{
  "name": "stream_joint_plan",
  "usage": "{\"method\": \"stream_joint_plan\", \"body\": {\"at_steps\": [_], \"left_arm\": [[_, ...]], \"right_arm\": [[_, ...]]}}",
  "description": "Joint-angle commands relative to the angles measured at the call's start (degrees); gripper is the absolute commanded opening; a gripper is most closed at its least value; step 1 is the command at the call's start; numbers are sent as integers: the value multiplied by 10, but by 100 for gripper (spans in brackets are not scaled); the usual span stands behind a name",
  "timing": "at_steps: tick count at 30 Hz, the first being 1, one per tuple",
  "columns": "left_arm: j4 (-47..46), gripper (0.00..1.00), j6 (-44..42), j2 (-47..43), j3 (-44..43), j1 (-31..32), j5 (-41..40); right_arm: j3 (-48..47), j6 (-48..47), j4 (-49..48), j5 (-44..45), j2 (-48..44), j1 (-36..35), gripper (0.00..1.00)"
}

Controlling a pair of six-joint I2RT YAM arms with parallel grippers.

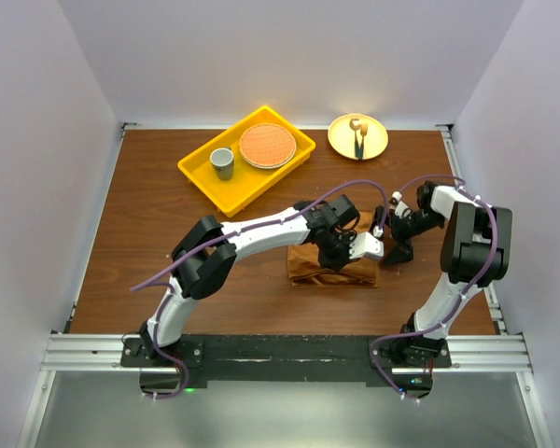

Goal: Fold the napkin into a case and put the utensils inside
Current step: Smooth out the square-folded napkin at the center of the board.

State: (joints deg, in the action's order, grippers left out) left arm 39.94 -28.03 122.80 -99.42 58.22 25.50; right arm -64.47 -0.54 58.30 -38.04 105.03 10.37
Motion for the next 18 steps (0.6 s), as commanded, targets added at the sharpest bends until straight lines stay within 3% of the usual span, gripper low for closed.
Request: {"method": "stream_joint_plan", "body": {"at_steps": [1, 18], "left_arm": [[-13, 0, 2, -12, 9, 3, 12], [-16, 0, 2, -15, 14, 2, 6]], "right_arm": [[5, 17, -10, -36, 7, -1, 98], [29, 15, -13, -60, 19, -1, 98]]}}
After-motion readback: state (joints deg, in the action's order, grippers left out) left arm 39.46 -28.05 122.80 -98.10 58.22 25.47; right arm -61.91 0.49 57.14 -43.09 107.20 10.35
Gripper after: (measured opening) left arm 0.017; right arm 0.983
